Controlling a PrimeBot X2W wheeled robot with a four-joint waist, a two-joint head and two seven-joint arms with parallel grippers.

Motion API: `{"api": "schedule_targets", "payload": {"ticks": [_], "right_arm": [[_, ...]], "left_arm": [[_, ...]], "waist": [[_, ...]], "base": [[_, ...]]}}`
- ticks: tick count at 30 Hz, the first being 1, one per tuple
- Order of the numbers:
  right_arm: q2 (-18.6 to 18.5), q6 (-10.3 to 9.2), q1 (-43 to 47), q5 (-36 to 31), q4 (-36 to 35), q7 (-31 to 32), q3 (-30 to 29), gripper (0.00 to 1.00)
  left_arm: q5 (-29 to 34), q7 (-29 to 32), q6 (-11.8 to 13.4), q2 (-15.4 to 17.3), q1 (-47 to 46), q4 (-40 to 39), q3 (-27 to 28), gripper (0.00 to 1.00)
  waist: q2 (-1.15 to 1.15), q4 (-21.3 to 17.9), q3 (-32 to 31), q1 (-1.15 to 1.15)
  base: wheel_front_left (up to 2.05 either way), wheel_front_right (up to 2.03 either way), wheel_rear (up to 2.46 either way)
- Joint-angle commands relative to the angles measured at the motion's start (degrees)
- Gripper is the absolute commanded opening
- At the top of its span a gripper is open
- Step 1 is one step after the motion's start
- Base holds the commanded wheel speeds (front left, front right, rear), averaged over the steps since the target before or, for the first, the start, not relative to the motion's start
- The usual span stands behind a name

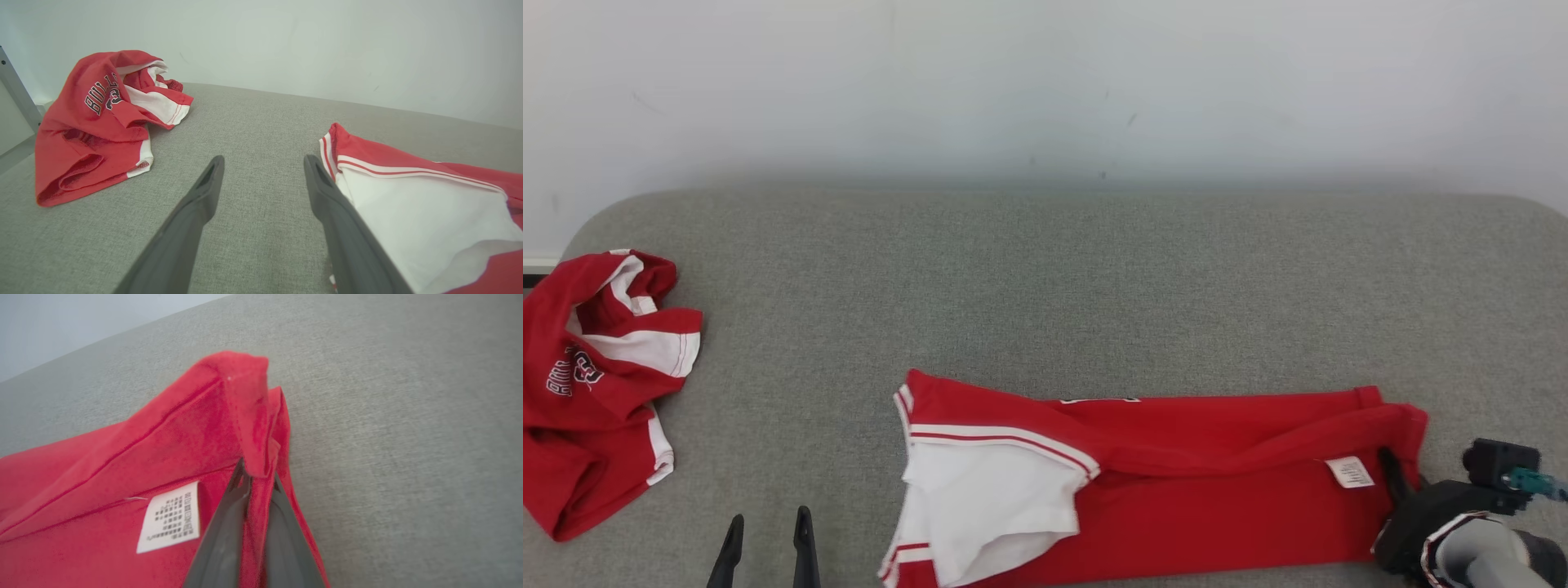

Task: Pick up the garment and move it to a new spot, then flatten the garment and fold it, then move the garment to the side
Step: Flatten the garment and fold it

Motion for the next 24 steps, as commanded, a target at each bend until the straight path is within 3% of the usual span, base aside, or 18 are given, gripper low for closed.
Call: {"api": "schedule_targets", "payload": {"ticks": [1, 10, 17, 24], "right_arm": [[-1.8, -0.16, -0.1, 0.0, 0.8, -0.7, -0.7, 0.0], [-6.1, -0.15, 0.5, 0.7, 0.5, -2.8, -2.7, 0.0], [-4.6, -0.13, 1.1, -1.0, -6.6, -3.3, -1.3, 0.0], [-1.7, -0.13, 4.1, -3.1, -18.6, -2.6, -0.2, 0.0]], "left_arm": [[-0.3, -0.3, -0.1, -0.1, 0.5, 0.3, -0.1, 1.0], [-0.1, -0.3, 0.4, -0.1, 1.4, 1.1, -1.1, 1.0], [0.0, -0.3, 0.9, -0.1, 2.5, 1.3, -1.1, 1.0], [0.0, -0.3, 0.9, -0.1, 2.8, 1.6, -1.2, 1.0]], "waist": [[0.0, 0.0, -0.3, 0.0], [0.0, -1.2, -1.6, 0.0], [0.0, -2.9, -2.7, 0.0], [0.0, -3.6, -3.2, 0.0]], "base": [[0.0, 0.0, 0.0], [0.0, 0.0, 0.0], [0.0, 0.0, 0.0], [0.0, 0.0, 0.0]]}}
